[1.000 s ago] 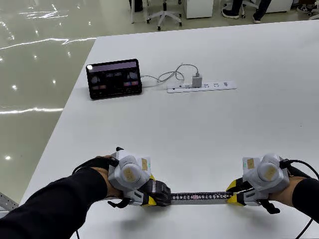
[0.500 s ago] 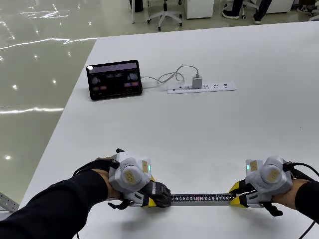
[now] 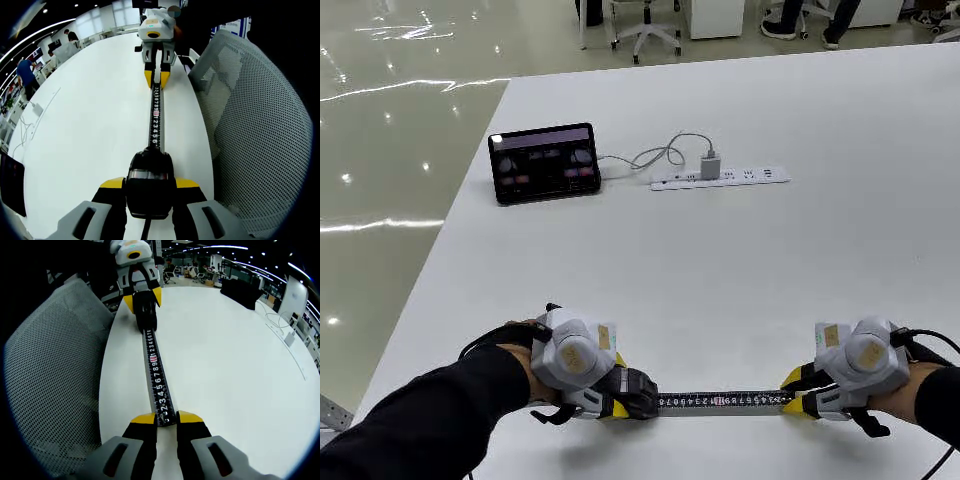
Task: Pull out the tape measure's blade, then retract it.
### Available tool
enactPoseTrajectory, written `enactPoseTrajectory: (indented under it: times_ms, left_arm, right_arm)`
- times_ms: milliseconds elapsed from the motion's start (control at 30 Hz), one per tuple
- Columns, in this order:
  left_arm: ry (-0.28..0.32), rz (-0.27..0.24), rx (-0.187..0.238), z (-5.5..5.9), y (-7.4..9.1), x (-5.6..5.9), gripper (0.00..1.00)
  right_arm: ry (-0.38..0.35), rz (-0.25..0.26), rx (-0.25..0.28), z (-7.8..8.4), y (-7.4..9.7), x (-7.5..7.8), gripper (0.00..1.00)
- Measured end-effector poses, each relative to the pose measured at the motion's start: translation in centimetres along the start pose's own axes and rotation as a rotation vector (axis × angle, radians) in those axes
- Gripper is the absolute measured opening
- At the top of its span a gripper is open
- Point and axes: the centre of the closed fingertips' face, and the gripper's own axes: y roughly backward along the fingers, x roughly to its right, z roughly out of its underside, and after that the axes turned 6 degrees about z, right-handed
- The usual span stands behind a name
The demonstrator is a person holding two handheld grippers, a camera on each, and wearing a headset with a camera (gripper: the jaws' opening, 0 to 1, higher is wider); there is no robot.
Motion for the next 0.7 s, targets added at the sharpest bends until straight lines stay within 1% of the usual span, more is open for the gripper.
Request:
enactPoseTrajectory:
  times_ms: [700]
  left_arm:
    - [0.009, 0.0, 0.009, -0.01, 0.02, -0.12, 0.31]
  right_arm:
    - [0.002, -0.004, -0.005, 0.28, 0.15, 0.38, 0.09]
